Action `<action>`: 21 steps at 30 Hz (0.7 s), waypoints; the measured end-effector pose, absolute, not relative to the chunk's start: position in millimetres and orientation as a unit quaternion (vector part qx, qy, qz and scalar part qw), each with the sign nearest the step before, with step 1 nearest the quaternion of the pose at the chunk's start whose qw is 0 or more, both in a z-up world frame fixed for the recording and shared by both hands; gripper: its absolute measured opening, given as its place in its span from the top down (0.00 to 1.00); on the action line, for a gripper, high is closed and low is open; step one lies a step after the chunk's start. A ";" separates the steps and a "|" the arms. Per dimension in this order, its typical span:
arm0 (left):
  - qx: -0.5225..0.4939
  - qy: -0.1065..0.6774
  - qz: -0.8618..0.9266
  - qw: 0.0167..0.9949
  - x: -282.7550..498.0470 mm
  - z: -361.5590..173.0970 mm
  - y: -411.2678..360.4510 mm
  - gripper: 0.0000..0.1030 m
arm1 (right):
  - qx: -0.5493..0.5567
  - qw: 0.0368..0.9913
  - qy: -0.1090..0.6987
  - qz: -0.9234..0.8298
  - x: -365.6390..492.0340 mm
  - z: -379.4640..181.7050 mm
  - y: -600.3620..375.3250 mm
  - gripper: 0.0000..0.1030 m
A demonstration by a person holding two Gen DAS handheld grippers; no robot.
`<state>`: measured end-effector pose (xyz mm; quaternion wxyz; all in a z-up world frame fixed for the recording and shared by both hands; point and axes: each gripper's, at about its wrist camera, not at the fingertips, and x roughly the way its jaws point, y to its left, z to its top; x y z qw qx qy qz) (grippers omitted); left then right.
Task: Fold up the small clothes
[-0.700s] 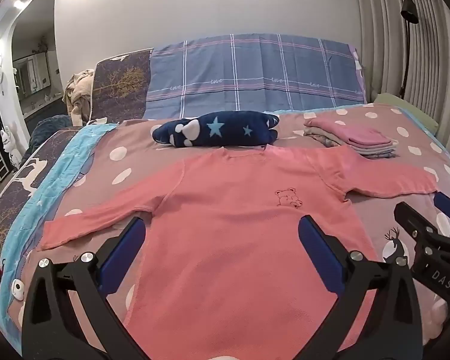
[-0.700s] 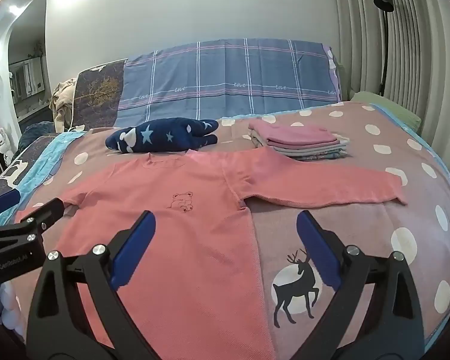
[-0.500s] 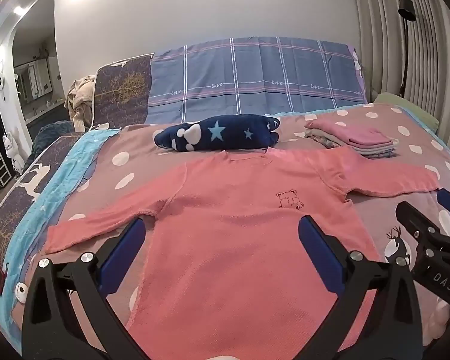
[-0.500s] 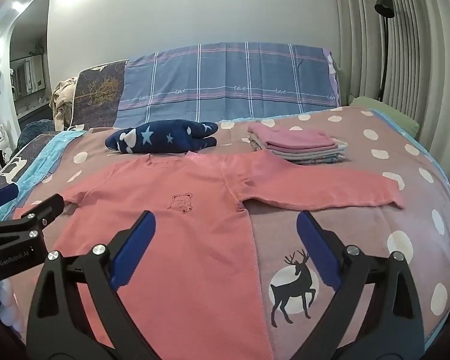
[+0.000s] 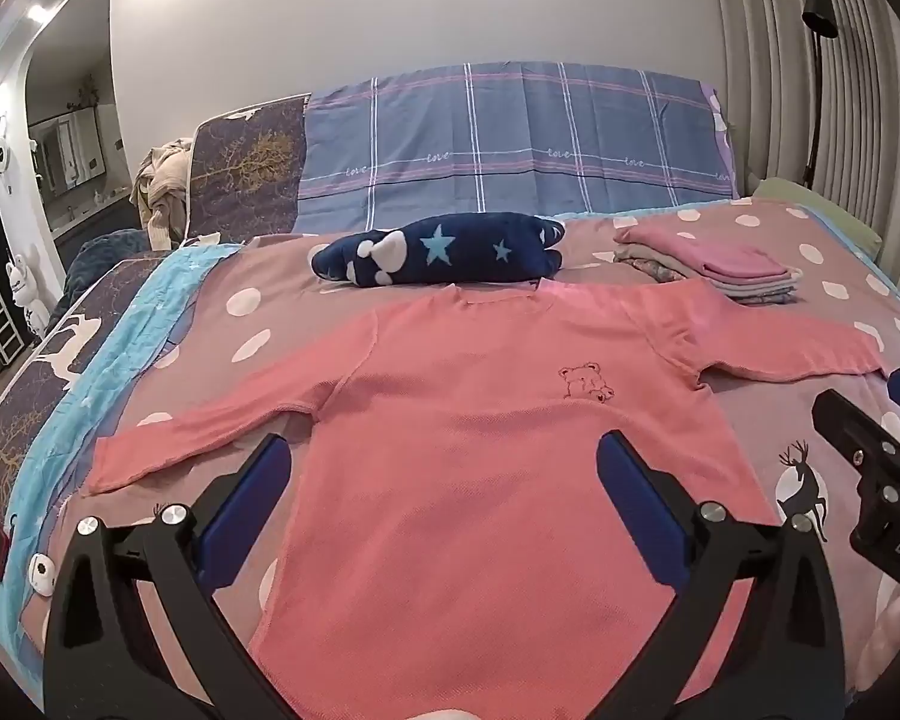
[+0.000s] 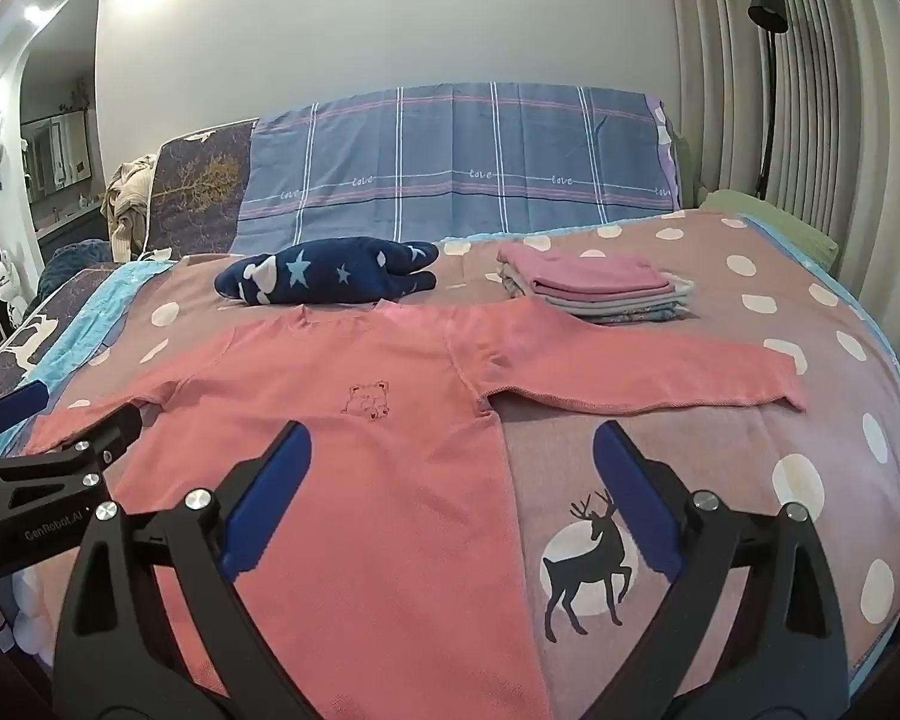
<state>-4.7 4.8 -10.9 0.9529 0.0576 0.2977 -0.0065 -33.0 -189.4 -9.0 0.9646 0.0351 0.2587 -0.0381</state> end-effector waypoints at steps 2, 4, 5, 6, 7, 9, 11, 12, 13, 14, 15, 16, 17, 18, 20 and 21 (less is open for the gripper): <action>0.061 0.299 -0.006 0.952 -4.4 -12.0 2.9 0.01 | 0.035 0.964 0.260 -0.039 -33.2 -9.5 -189.8 0.06; 0.063 0.300 -0.006 0.952 -4.1 -12.9 2.1 0.01 | 0.037 0.964 0.259 -0.038 -34.1 -9.3 -190.4 0.06; 0.062 0.301 -0.006 0.952 -3.6 -13.3 2.4 0.01 | 0.038 0.964 0.259 -0.038 -34.8 -9.1 -191.1 0.06; 0.060 0.302 -0.005 0.951 -3.6 -13.7 3.1 0.01 | 0.038 0.965 0.258 -0.038 -35.1 -9.7 -191.7 0.06; 0.059 0.302 -0.004 0.951 -3.6 -14.4 3.8 0.01 | 0.038 0.965 0.257 -0.037 -35.3 -10.0 -191.4 0.06; 0.062 0.302 -0.001 0.951 -3.5 -14.9 4.1 0.01 | 0.037 0.965 0.258 -0.038 -35.2 -10.1 -191.8 0.06; 0.070 0.302 -0.002 0.951 -3.9 -16.1 2.9 0.01 | 0.034 0.964 0.261 -0.037 -34.2 -11.6 -192.3 0.06; 0.072 0.304 -0.003 0.950 -3.4 -16.2 2.3 0.01 | 0.033 0.964 0.262 -0.037 -34.5 -12.3 -191.2 0.06; 0.073 0.306 -0.005 0.949 -3.1 -17.1 2.2 0.01 | 0.033 0.964 0.263 -0.036 -34.4 -13.3 -191.1 0.05; 0.073 0.311 -0.009 0.948 -2.0 -18.0 2.2 0.01 | 0.032 0.963 0.264 -0.036 -34.1 -14.4 -190.9 0.05; 0.073 0.316 -0.012 0.946 -0.9 -19.0 2.6 0.01 | 0.031 0.963 0.265 -0.035 -34.3 -15.0 -189.9 0.05; 0.074 0.321 -0.015 0.944 0.2 -20.5 2.8 0.01 | 0.029 0.963 0.266 -0.035 -33.8 -15.5 -189.4 0.05; 0.077 0.322 -0.015 0.944 0.9 -21.5 3.1 0.01 | 0.026 0.963 0.266 -0.035 -33.7 -15.9 -188.8 0.05; 0.078 0.321 -0.014 0.944 1.2 -22.1 3.3 0.01 | 0.025 0.963 0.266 -0.035 -33.5 -16.2 -188.4 0.05; 0.078 0.321 -0.014 0.944 2.2 -22.9 4.3 0.01 | 0.024 0.963 0.265 -0.035 -33.0 -16.8 -187.7 0.05; 0.078 0.321 -0.015 0.944 2.0 -23.0 4.1 0.01 | 0.024 0.963 0.265 -0.035 -33.1 -17.1 -187.4 0.05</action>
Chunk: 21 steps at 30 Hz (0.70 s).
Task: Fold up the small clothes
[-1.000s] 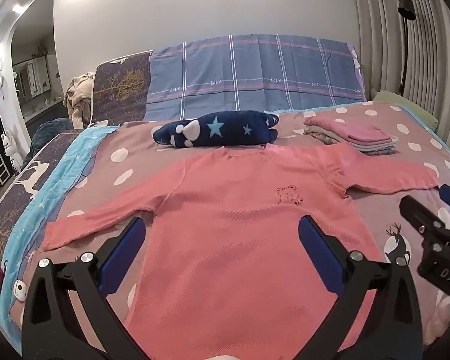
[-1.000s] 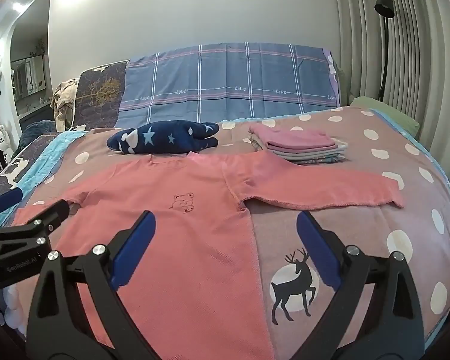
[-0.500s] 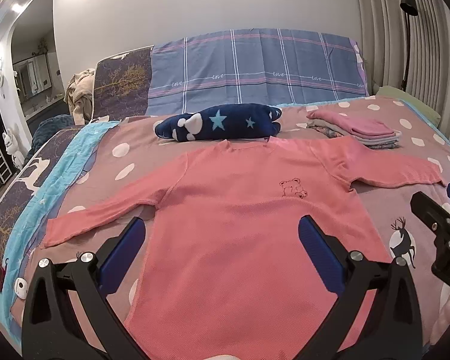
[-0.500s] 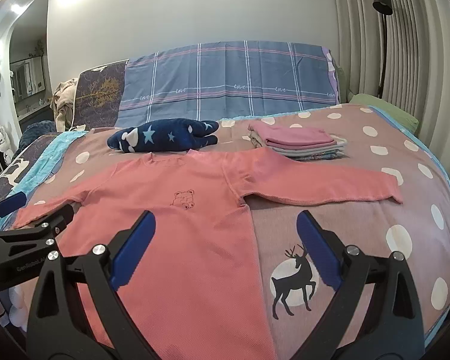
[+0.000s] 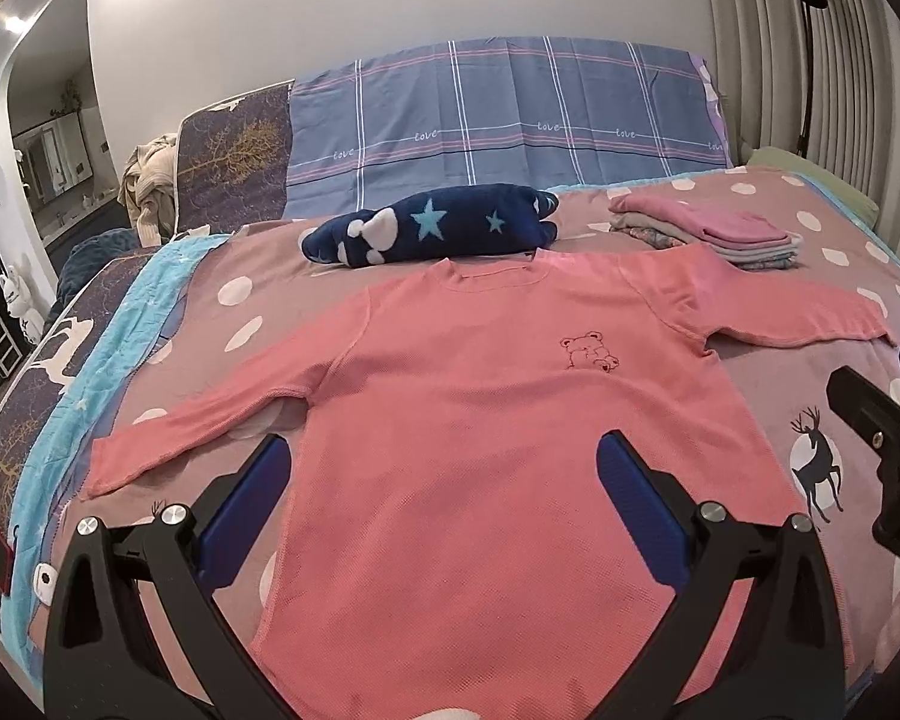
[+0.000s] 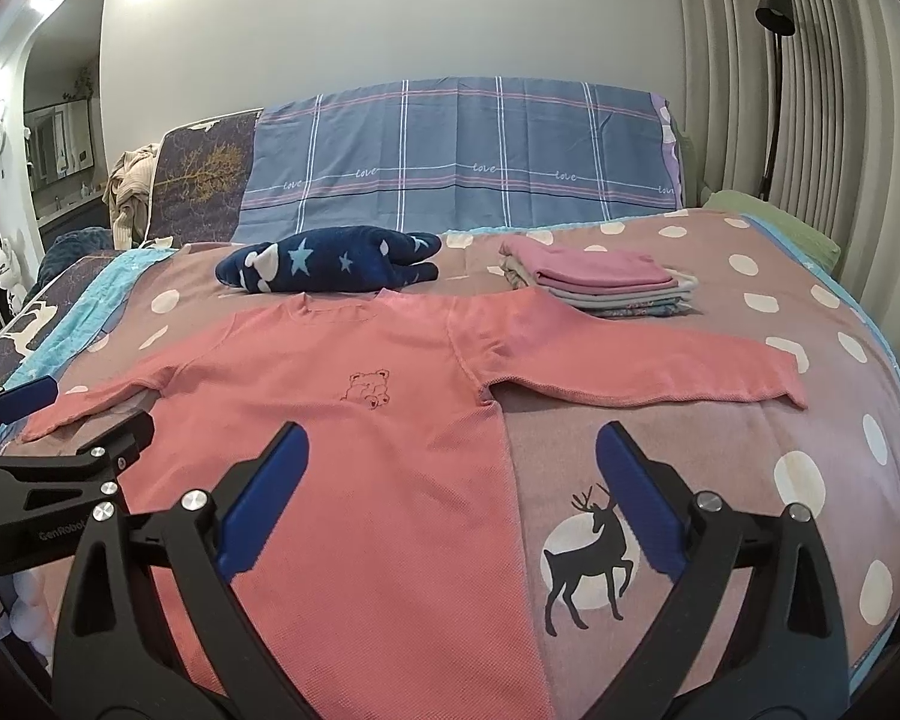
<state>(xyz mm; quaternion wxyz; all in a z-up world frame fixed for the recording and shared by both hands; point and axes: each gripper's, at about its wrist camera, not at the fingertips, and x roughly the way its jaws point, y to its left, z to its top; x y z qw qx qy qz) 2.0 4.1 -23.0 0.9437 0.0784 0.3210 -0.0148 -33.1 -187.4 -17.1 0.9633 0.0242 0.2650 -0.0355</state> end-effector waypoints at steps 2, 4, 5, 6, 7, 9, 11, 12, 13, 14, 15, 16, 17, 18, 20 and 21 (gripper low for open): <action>0.080 0.322 -0.016 0.943 2.6 -23.7 3.8 0.01 | 0.025 0.963 0.266 -0.036 -32.3 -17.7 -186.9 0.05; 0.083 0.321 -0.018 0.943 2.4 -24.0 2.5 0.01 | 0.025 0.963 0.266 -0.038 -31.5 -18.0 -186.3 0.05; 0.083 0.321 -0.019 0.943 2.7 -24.0 2.3 0.01 | 0.025 0.963 0.266 -0.038 -30.9 -18.2 -186.3 0.05; 0.084 0.320 -0.021 0.943 2.2 -23.9 1.8 0.01 | 0.025 0.963 0.266 -0.038 -30.2 -18.7 -186.3 0.05; 0.087 0.318 -0.022 0.944 1.5 -23.8 0.9 0.01 | 0.025 0.962 0.267 -0.038 -29.2 -18.8 -186.6 0.05; 0.090 0.316 -0.024 0.944 1.3 -23.4 0.1 0.01 | 0.024 0.962 0.268 -0.039 -28.6 -19.7 -186.3 0.05; 0.089 0.315 -0.026 0.945 0.7 -22.8 0.2 0.01 | 0.025 0.962 0.268 -0.040 -28.3 -20.1 -187.0 0.05; 0.088 0.315 -0.027 0.945 1.0 -22.6 0.8 0.01 | 0.025 0.962 0.268 -0.040 -28.3 -20.1 -186.9 0.05; 0.088 0.315 -0.027 0.945 0.9 -22.7 1.1 0.01 | 0.025 0.962 0.268 -0.040 -28.3 -20.1 -186.8 0.05; 0.089 0.314 -0.025 0.945 0.9 -22.6 1.0 0.01 | 0.024 0.962 0.267 -0.041 -27.9 -20.4 -186.8 0.05; 0.091 0.313 -0.023 0.945 0.6 -22.6 0.9 0.01 | 0.024 0.962 0.267 -0.041 -27.7 -20.6 -187.2 0.05; 0.093 0.311 -0.022 0.945 0.4 -22.5 0.4 0.01 | 0.024 0.963 0.267 -0.041 -27.6 -21.1 -187.2 0.05; 0.093 0.310 -0.022 0.946 -0.1 -22.8 0.5 0.01 | 0.024 0.963 0.267 -0.041 -27.5 -21.1 -187.2 0.05; 0.093 0.310 -0.021 0.946 -0.5 -23.1 0.9 0.01 | 0.024 0.963 0.267 -0.042 -27.2 -21.4 -187.3 0.05; 0.092 0.311 -0.021 0.946 -1.4 -24.2 0.9 0.01 | 0.025 0.963 0.267 -0.043 -27.5 -22.0 -187.3 0.05; 0.093 0.311 -0.021 0.946 -2.0 -24.7 0.1 0.01 | 0.025 0.962 0.267 -0.043 -27.6 -22.8 -187.3 0.05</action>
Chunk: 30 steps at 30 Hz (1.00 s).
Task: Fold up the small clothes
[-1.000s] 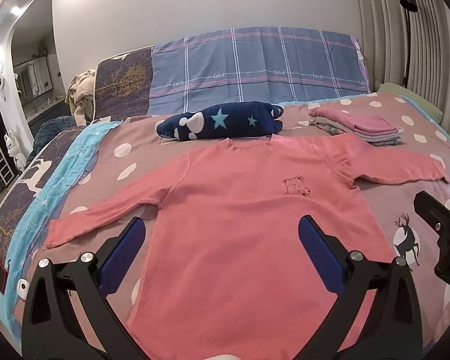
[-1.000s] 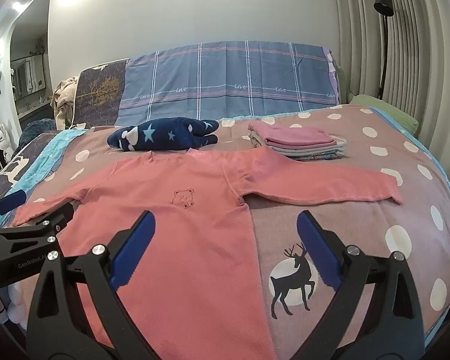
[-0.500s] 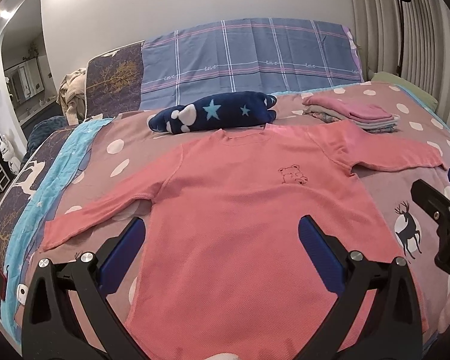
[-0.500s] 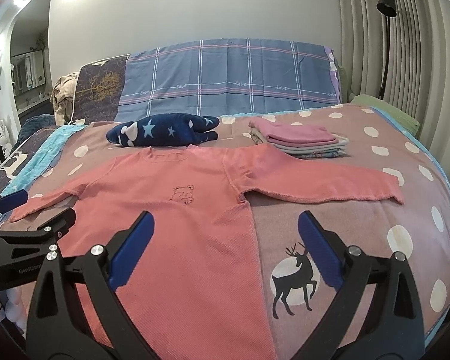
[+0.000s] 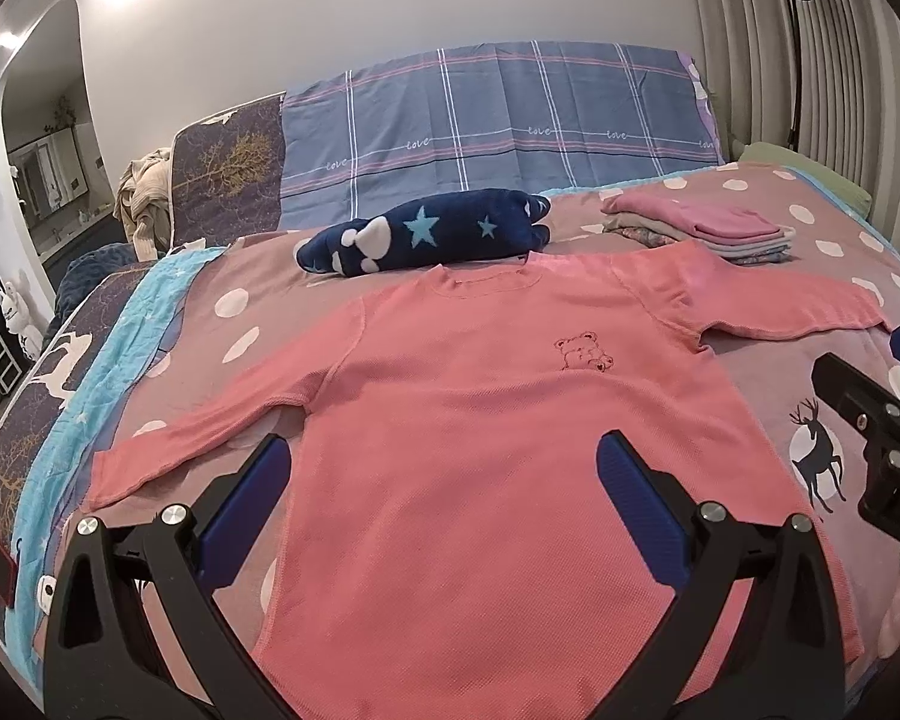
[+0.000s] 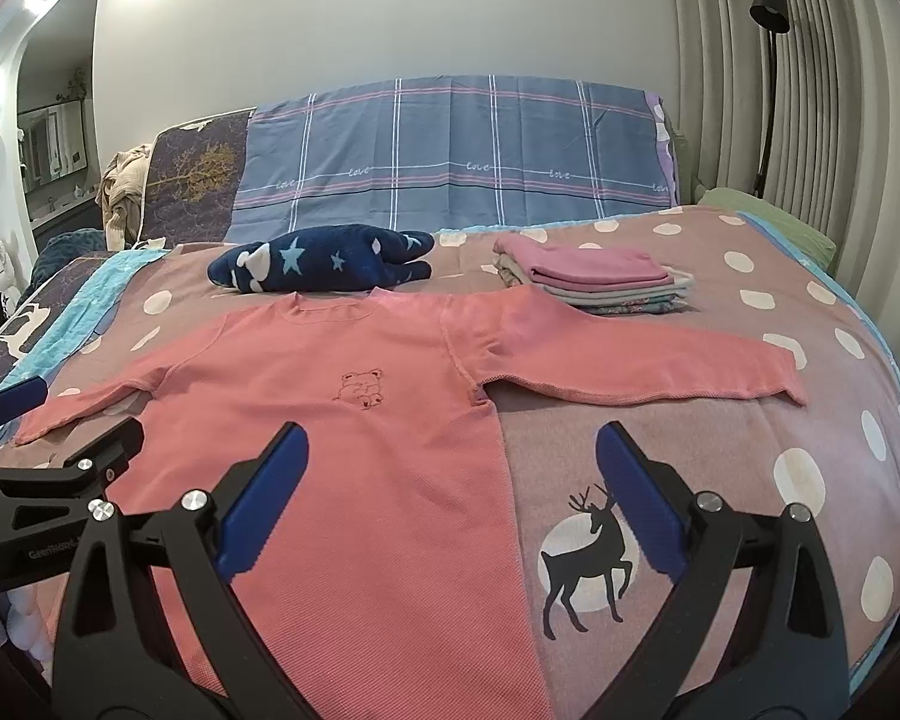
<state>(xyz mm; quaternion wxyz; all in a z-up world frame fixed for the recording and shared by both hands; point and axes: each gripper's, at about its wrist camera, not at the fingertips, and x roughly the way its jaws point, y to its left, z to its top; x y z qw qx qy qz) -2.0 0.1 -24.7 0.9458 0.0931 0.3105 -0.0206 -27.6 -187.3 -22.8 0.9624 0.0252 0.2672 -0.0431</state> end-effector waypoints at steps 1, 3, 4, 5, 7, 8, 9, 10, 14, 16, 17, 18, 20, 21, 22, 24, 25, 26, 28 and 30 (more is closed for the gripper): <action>0.094 0.310 -0.021 0.946 -2.6 -25.3 0.0 0.01 | 0.025 0.962 0.267 -0.043 -27.7 -22.8 -187.3 0.05; 0.093 0.310 -0.021 0.946 -2.3 -24.9 0.0 0.01 | 0.024 0.962 0.268 -0.042 -28.1 -24.0 -187.3 0.05; 0.092 0.308 -0.021 0.947 -2.8 -25.2 -0.1 0.01 | 0.024 0.962 0.268 -0.041 -28.2 -24.4 -187.0 0.05; 0.093 0.308 -0.020 0.947 -2.5 -25.0 -0.3 0.01 | 0.024 0.962 0.268 -0.040 -28.8 -24.5 -186.9 0.05; 0.092 0.305 -0.020 0.948 -3.2 -25.2 0.3 0.01 | 0.024 0.962 0.268 -0.039 -29.2 -25.0 -187.2 0.05; 0.091 0.304 -0.021 0.948 -3.5 -25.2 0.6 0.01 | 0.024 0.963 0.267 -0.039 -29.4 -25.3 -187.3 0.05; 0.089 0.304 -0.023 0.948 -4.0 -25.1 0.7 0.01 | 0.024 0.962 0.267 -0.039 -29.7 -25.5 -187.4 0.05; 0.088 0.303 -0.025 0.949 -4.2 -24.8 0.5 0.01 | 0.024 0.962 0.268 -0.039 -29.6 -25.4 -187.1 0.05; 0.091 0.294 -0.024 0.951 -6.6 -24.2 -0.6 0.01 | 0.019 0.963 0.267 -0.039 -30.1 -26.0 -186.2 0.06; 0.089 0.293 -0.023 0.952 -6.4 -24.1 -0.4 0.01 | 0.017 0.963 0.266 -0.037 -31.1 -26.2 -185.2 0.07; 0.087 0.295 -0.024 0.951 -6.0 -24.2 0.0 0.01 | 0.017 0.963 0.266 -0.037 -31.5 -26.2 -185.0 0.08; 0.085 0.296 -0.025 0.951 -5.9 -24.5 0.5 0.01 | 0.016 0.963 0.265 -0.037 -32.1 -26.2 -184.4 0.09; 0.083 0.298 -0.025 0.951 -5.3 -24.8 1.8 0.01 | 0.014 0.964 0.262 -0.039 -33.1 -26.4 -184.2 0.13; 0.084 0.297 -0.025 0.951 -5.5 -25.0 1.6 0.01 | 0.013 0.965 0.260 -0.041 -33.5 -26.4 -183.6 0.15; 0.086 0.297 -0.026 0.951 -5.7 -25.1 1.1 0.01 | 0.011 0.965 0.258 -0.041 -33.9 -26.6 -183.2 0.17; 0.089 0.297 -0.029 0.950 -6.4 -25.3 0.4 0.01 | 0.010 0.965 0.258 -0.036 -33.7 -26.3 -183.1 0.25; 0.088 0.296 -0.032 0.951 -6.8 -25.1 0.3 0.01 | 0.012 0.965 0.259 -0.033 -33.7 -26.2 -183.5 0.26; 0.086 0.294 -0.036 0.951 -7.5 -24.7 0.3 0.01 | 0.014 0.965 0.260 -0.031 -33.5 -26.3 -184.3 0.29; 0.081 0.287 -0.045 0.953 -9.9 -23.8 0.7 0.01 | 0.013 0.965 0.261 -0.032 -33.2 -26.3 -184.0 0.30; 0.082 0.286 -0.048 0.953 -10.9 -23.3 -0.4 0.01 | 0.011 0.964 0.263 -0.034 -32.5 -26.5 -183.3 0.33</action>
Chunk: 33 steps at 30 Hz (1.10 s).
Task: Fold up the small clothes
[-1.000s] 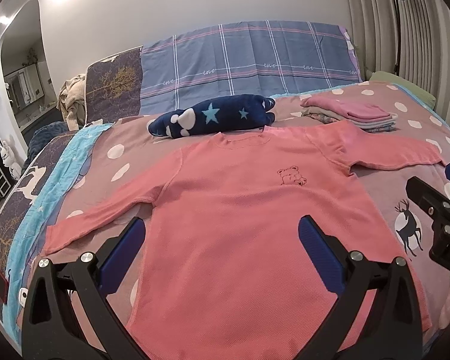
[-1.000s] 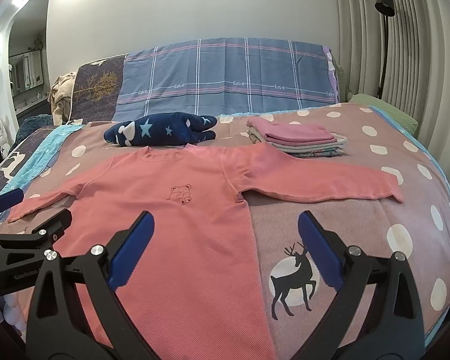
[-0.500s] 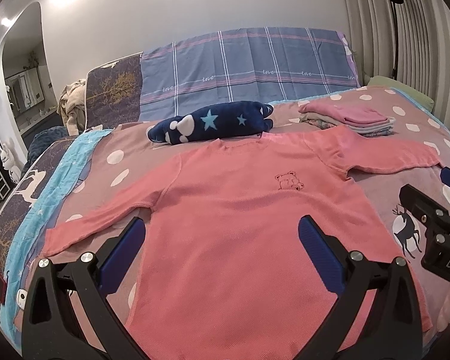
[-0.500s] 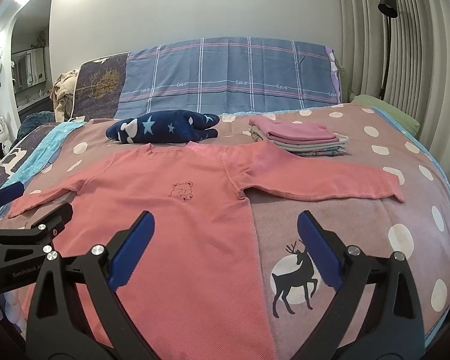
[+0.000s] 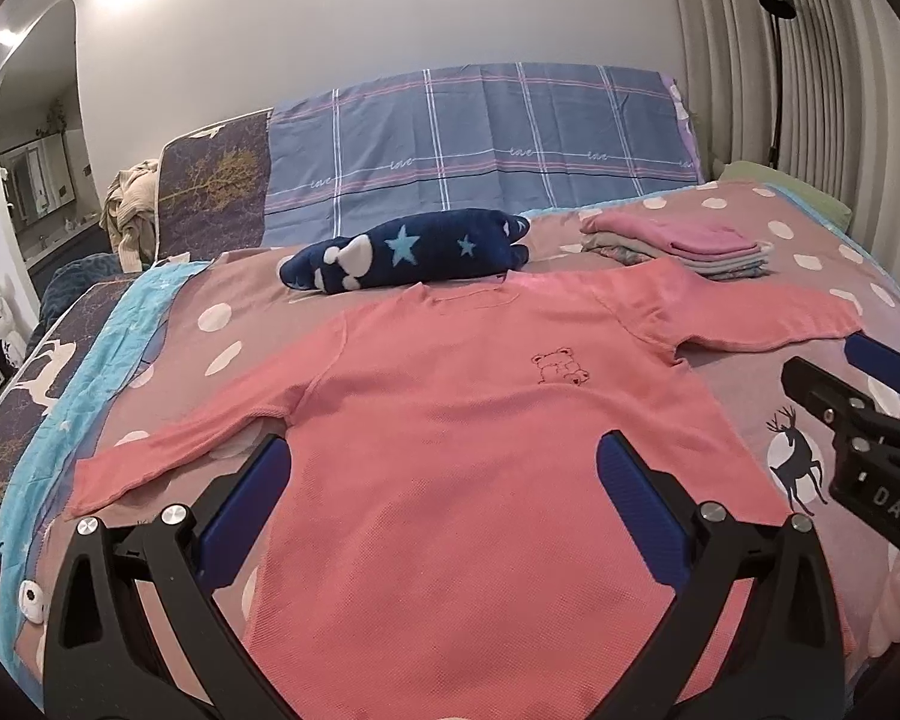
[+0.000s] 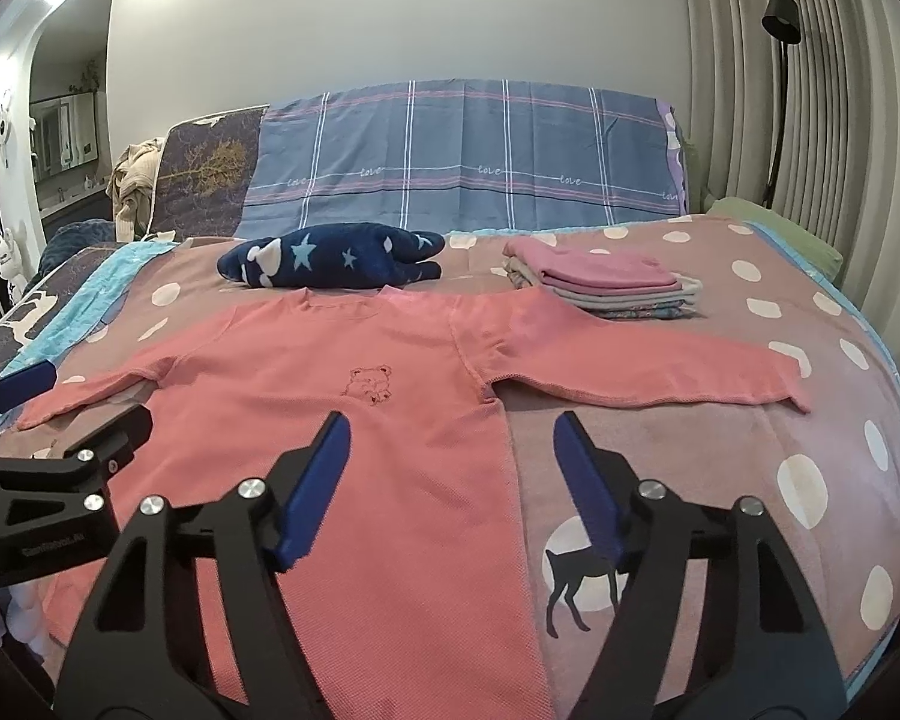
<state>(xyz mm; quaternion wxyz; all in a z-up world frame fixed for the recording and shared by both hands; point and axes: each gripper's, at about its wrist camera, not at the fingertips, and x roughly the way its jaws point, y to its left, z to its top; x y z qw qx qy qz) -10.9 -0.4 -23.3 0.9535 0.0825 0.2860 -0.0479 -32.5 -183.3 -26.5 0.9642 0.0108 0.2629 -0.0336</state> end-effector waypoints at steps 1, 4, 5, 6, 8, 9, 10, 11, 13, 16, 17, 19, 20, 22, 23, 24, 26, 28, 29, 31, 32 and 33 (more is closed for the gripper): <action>0.085 0.284 -0.047 0.954 -11.6 -23.0 -1.3 0.01 | 0.011 0.964 0.264 -0.034 -32.3 -26.5 -183.1 0.34; 0.088 0.281 -0.046 0.955 -12.9 -22.2 -2.5 0.01 | 0.011 0.964 0.264 -0.034 -31.9 -26.3 -184.0 0.34; 0.088 0.281 -0.047 0.955 -13.1 -22.2 -2.6 0.01 | 0.011 0.964 0.264 -0.034 -31.9 -26.1 -183.8 0.34; 0.088 0.281 -0.046 0.955 -13.1 -22.2 -2.8 0.01 | 0.011 0.964 0.264 -0.032 -31.6 -25.9 -183.6 0.34; 0.090 0.280 -0.046 0.955 -13.5 -22.3 -2.8 0.01 | 0.011 0.963 0.266 -0.030 -31.1 -25.8 -183.4 0.34; 0.090 0.281 -0.046 0.954 -13.3 -22.4 -2.8 0.01 | 0.013 0.963 0.269 -0.027 -30.4 -26.2 -183.7 0.34; 0.091 0.282 -0.046 0.954 -13.5 -22.8 -3.1 0.01 | 0.015 0.962 0.272 -0.025 -29.6 -26.5 -184.0 0.34; 0.092 0.282 -0.046 0.954 -13.5 -23.0 -3.3 0.01 | 0.017 0.961 0.275 -0.022 -28.6 -27.1 -184.5 0.34; 0.092 0.283 -0.048 0.953 -13.5 -23.4 -3.9 0.01 | 0.024 0.959 0.283 -0.013 -26.8 -29.0 -185.6 0.35; 0.093 0.283 -0.052 0.953 -13.4 -23.3 -4.4 0.01 | 0.022 0.960 0.279 -0.016 -28.2 -29.5 -183.9 0.41; 0.093 0.283 -0.054 0.953 -13.1 -23.2 -4.8 0.01 | 0.021 0.960 0.278 -0.015 -28.2 -29.1 -183.4 0.43; 0.092 0.283 -0.054 0.953 -12.8 -24.1 -4.5 0.01 | 0.019 0.961 0.277 -0.013 -28.5 -28.6 -182.4 0.44; 0.091 0.281 -0.054 0.954 -13.1 -24.7 -4.0 0.03 | 0.018 0.961 0.276 -0.012 -28.6 -28.4 -182.2 0.45; 0.088 0.284 -0.063 0.953 -13.2 -26.2 -3.9 0.08 | 0.015 0.961 0.277 -0.012 -28.0 -28.8 -180.8 0.47; 0.087 0.287 -0.068 0.952 -12.8 -27.1 -3.7 0.11 | 0.013 0.960 0.279 -0.011 -27.2 -29.4 -179.9 0.48; 0.085 0.289 -0.070 0.951 -12.7 -28.2 -3.4 0.14 | 0.012 0.960 0.281 -0.011 -26.9 -29.5 -179.3 0.48; 0.083 0.295 -0.075 0.949 -11.3 -31.3 -3.1 0.19 | 0.012 0.959 0.283 -0.010 -26.0 -29.7 -178.4 0.48; 0.078 0.303 -0.081 0.946 -9.2 -35.0 -1.8 0.22 | 0.010 0.959 0.283 -0.010 -25.7 -29.8 -177.1 0.48; 0.076 0.305 -0.082 0.946 -8.5 -36.8 -1.1 0.23 | 0.009 0.959 0.284 -0.010 -25.4 -30.2 -176.2 0.48; 0.069 0.309 -0.085 0.945 -6.7 -40.7 1.9 0.24 | 0.008 0.958 0.285 -0.011 -24.3 -30.8 -175.6 0.48; 0.063 0.312 -0.086 0.944 -5.4 -42.5 4.3 0.25 | 0.008 0.958 0.286 -0.011 -23.7 -31.3 -175.3 0.48; 0.060 0.313 -0.087 0.944 -4.5 -43.4 5.9 0.27 | 0.008 0.958 0.288 -0.012 -22.6 -32.0 -175.1 0.48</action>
